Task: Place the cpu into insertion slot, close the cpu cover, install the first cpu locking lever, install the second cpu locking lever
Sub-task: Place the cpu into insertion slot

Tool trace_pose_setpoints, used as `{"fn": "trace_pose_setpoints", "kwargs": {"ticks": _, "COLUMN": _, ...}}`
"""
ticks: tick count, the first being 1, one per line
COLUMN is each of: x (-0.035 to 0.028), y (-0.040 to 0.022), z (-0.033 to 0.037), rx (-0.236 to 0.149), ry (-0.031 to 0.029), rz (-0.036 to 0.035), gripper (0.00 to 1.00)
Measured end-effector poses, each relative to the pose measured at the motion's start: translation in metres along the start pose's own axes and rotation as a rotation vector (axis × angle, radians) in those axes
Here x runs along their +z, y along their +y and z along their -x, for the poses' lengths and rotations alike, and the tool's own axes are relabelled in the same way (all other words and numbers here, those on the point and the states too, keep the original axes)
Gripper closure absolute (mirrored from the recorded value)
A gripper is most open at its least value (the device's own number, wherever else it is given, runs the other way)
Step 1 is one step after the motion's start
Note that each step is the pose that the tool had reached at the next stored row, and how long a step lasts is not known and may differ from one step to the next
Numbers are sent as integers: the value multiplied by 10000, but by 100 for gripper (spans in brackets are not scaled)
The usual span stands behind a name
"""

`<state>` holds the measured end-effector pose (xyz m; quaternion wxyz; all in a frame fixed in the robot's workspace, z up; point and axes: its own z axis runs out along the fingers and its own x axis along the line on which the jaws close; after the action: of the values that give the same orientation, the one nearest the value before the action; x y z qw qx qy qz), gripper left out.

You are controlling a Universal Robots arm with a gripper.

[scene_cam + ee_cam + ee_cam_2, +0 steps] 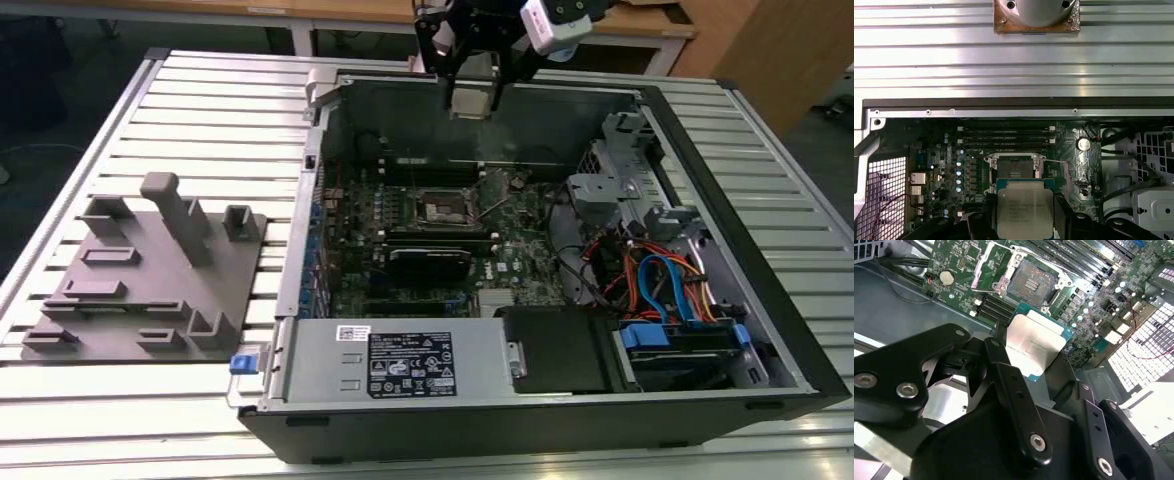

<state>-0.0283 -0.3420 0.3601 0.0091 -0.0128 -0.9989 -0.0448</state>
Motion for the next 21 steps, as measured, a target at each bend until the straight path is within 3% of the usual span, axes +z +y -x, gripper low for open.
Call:
{"fn": "trace_pose_setpoints", "kwargs": {"ticks": 3, "x": 2, "y": 0, "z": 0, "rx": 143, "ry": -14, "rz": -30, "gripper": 46}}
{"fn": "trace_pose_setpoints", "kwargs": {"ticks": 9, "x": 9, "y": -1, "z": -4, "rx": 993, "ry": -87, "rz": -52, "gripper": 46}}
{"fn": "trace_pose_setpoints", "kwargs": {"ticks": 21, "x": 10, "y": -1, "z": -6, "rx": 1029, "ry": -92, "rz": -48, "gripper": 46}}
